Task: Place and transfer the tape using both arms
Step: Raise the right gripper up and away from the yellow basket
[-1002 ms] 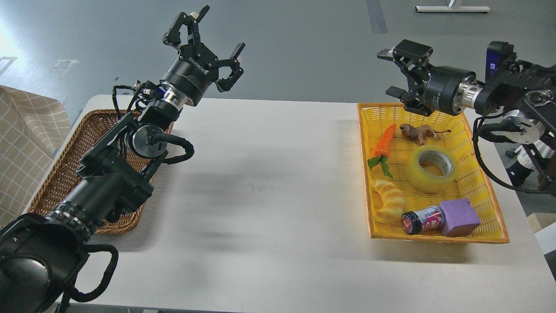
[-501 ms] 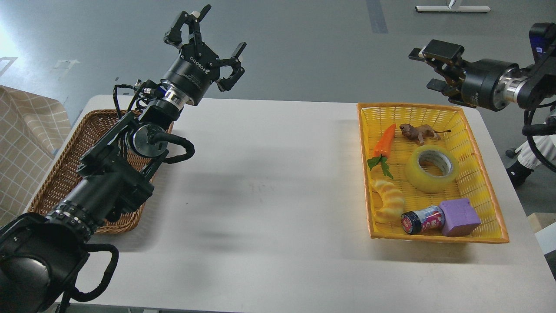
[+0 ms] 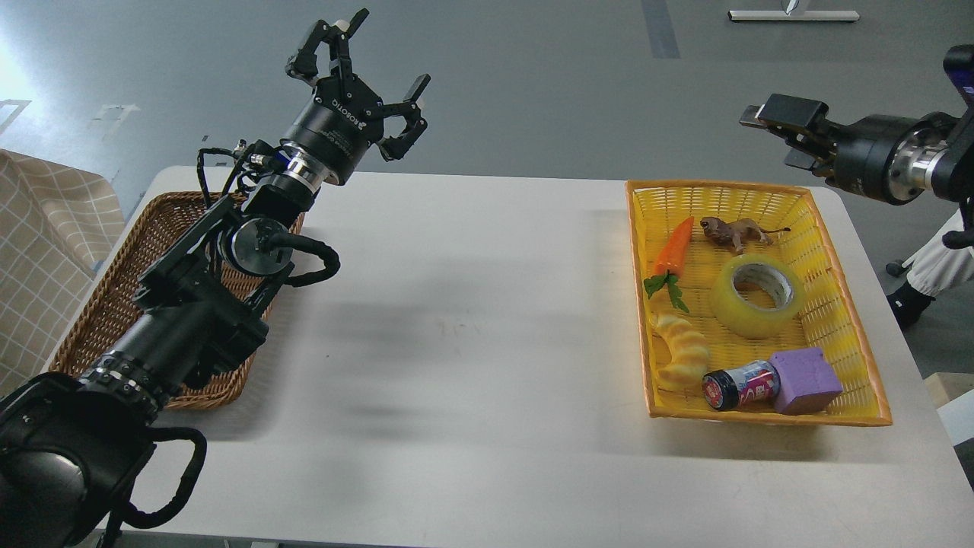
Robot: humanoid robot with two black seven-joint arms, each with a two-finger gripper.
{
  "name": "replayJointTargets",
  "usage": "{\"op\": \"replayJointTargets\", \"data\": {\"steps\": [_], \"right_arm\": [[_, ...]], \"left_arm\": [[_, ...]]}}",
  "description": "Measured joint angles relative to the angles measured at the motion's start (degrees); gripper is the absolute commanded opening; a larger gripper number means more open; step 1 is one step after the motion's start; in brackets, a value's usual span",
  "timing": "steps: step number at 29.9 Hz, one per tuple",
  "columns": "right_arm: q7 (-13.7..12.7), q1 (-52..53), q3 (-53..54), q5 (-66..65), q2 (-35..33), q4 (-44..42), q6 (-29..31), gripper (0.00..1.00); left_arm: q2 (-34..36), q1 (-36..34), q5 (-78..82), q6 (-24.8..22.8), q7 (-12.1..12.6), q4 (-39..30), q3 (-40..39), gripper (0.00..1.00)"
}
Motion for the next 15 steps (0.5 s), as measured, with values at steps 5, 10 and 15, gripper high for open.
{"op": "replayJointTargets", "data": {"steps": [5, 10, 15], "right_arm": [[0.03, -0.02, 0.0, -5.13, 0.02, -0.14, 0.0, 1.0], [0.03, -0.24, -0.09, -8.42, 0.02, -0.53, 0.0, 1.0], [0.03, -0.7, -0.09, -11.36, 0.19, -0.59, 0.0, 0.99]], "left_arm": [[-0.12, -0.01, 0.0, 0.0, 0.08, 0.0, 0.0, 0.98], [-0.17, -0.05, 0.0, 0.0, 0.12, 0.0, 0.0, 0.98], [-0.22, -0.06, 0.0, 0.0, 0.12, 0.0, 0.0, 0.98]]}}
